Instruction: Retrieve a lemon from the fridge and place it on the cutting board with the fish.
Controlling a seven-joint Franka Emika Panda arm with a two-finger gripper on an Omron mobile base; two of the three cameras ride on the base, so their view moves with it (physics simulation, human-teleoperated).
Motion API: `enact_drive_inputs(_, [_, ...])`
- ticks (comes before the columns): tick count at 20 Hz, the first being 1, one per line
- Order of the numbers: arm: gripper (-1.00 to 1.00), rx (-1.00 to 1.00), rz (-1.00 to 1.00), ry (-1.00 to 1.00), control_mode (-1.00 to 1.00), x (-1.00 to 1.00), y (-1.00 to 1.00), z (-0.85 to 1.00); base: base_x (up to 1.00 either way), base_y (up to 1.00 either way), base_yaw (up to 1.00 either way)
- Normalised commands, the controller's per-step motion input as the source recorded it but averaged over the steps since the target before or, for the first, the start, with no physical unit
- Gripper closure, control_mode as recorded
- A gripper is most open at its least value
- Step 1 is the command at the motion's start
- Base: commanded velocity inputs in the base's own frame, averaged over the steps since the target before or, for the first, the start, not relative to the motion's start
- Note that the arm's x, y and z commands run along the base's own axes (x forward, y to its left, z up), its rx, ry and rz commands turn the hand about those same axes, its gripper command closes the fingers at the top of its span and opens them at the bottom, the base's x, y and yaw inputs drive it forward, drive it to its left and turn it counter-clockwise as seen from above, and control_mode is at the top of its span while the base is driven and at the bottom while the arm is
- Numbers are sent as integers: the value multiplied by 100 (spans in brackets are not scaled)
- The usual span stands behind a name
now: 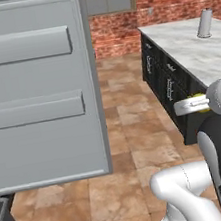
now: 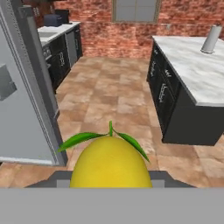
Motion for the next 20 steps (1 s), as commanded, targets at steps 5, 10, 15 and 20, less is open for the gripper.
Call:
enact_drive_inputs(5, [100,0,0,0,100,0,0,0,0,-26,-41])
enact_drive_inputs(10, [100,0,0,0,100,0,0,0,8,-35,-24])
enact_drive_inputs(15, [100,0,0,0,100,0,0,0,47,-26,-6])
enact_drive_inputs(20, [100,0,0,0,100,0,0,0,58,-44,0])
